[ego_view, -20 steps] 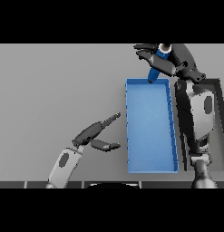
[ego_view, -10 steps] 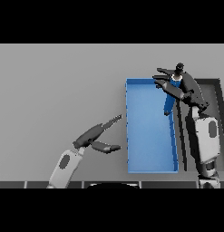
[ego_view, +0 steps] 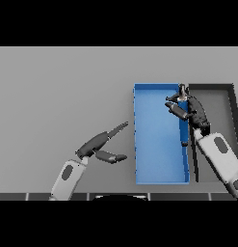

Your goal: Pick up the blue pipe and place it into the blue bin.

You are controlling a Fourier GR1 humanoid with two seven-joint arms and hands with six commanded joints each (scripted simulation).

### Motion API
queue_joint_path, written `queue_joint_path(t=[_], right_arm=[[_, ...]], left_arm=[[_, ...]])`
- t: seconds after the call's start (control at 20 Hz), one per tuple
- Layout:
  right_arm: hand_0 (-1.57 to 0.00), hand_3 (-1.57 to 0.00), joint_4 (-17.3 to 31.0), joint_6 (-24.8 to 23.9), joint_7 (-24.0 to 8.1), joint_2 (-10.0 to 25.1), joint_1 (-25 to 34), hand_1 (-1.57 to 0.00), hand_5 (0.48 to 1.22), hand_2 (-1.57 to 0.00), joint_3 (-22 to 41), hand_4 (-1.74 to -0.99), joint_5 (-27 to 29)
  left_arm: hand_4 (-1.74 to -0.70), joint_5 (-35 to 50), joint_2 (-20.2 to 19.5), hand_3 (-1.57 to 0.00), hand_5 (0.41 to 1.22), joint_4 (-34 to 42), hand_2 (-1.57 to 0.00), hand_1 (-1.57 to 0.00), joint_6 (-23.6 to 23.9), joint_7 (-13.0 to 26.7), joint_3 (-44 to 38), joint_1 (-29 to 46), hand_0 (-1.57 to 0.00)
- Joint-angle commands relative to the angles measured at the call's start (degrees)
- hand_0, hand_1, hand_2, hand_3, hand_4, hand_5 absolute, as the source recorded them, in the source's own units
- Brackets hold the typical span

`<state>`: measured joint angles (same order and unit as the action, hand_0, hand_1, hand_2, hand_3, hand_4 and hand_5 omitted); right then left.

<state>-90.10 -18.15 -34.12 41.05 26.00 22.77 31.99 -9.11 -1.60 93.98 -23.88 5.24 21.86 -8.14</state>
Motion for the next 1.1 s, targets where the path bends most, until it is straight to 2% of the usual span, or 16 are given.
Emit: queue_joint_path(t=[0.0,0.05,0.15,0.2,0.35,0.4,0.5,0.55,0.65,0.8,1.05], right_arm=[[-1.46,-0.79,0.7,-1.5,-0.2,1.1,0.8,-1.34,1.221,-1.34,2.0,-1.678,0.9],[-1.17,-0.63,1.8,-2.5,-0.2,2.4,2.2,-1.07,1.221,-1.07,4.3,-1.592,2.5],[-0.75,-0.4,3.6,-3.8,-0.2,5.4,4.9,-0.68,1.221,-0.68,9.3,-1.413,6.2],[-0.6,-0.32,3.6,-2.1,-0.1,6.6,6.0,-0.55,1.221,-0.55,11.6,-1.337,7.0],[-0.31,-0.16,2.9,2.3,0.4,10.3,9.2,-0.28,1.084,-0.28,18.0,-1.175,7.5],[-0.24,-0.13,4.2,4.1,-0.6,11.4,10.5,-0.22,1.03,-0.22,20.4,-1.142,8.0],[-0.16,-0.08,5.4,3.8,-0.7,12.8,11.8,-0.14,0.934,-0.14,23.9,-1.083,10.0],[-0.12,-0.07,5.8,3.8,-0.8,13.3,12.3,-0.11,0.898,-0.11,25.3,-1.078,10.6],[-0.08,-0.04,6.3,3.7,-0.8,13.6,13.1,-0.07,0.846,-0.07,27.2,-1.063,11.3],[-0.04,-0.02,7.4,3.4,-0.8,15.1,17.0,-0.04,0.759,-0.04,33.6,-1.046,12.7],[-0.01,-0.01,7.5,3.1,-0.8,15.9,19.2,-0.01,0.672,-0.01,36.6,-1.022,14.1]], left_arm=[[-0.88,-0.1,-0.2,0.0,0.421,0.1,0.0,0.0,-0.1,-0.5,0.1,0.2,0.0],[-0.88,-0.1,-0.4,0.0,0.422,0.2,0.0,0.0,-0.4,-0.4,0.3,0.4,0.0],[-0.88,-0.8,0.5,0.0,0.425,-0.1,0.0,0.0,0.2,0.6,0.9,0.1,0.0],[-0.88,-0.8,0.7,0.0,0.427,-0.6,0.0,0.0,0.5,1.1,0.4,-1.0,0.0],[-0.88,-0.3,0.7,0.0,0.429,0.3,0.0,0.0,0.3,0.9,0.9,0.5,0.0],[-0.88,0.1,0.5,0.0,0.429,0.8,0.0,0.0,0.1,0.9,0.7,0.7,0.0],[-0.89,0.0,0.7,0.0,0.428,0.8,0.0,0.0,0.3,1.2,0.8,0.5,0.0],[-0.89,-0.2,0.7,0.0,0.426,0.7,0.0,0.0,0.5,1.6,0.8,0.2,0.0],[-0.89,-0.4,0.8,0.0,0.427,0.7,0.0,0.0,0.6,1.8,0.9,0.1,0.0],[-0.89,-0.6,0.5,0.0,0.428,0.8,0.0,0.0,0.5,1.4,0.8,0.1,0.0],[-0.89,-0.8,0.7,0.0,0.431,0.9,0.0,0.0,0.8,1.4,1.0,0.4,0.0]])
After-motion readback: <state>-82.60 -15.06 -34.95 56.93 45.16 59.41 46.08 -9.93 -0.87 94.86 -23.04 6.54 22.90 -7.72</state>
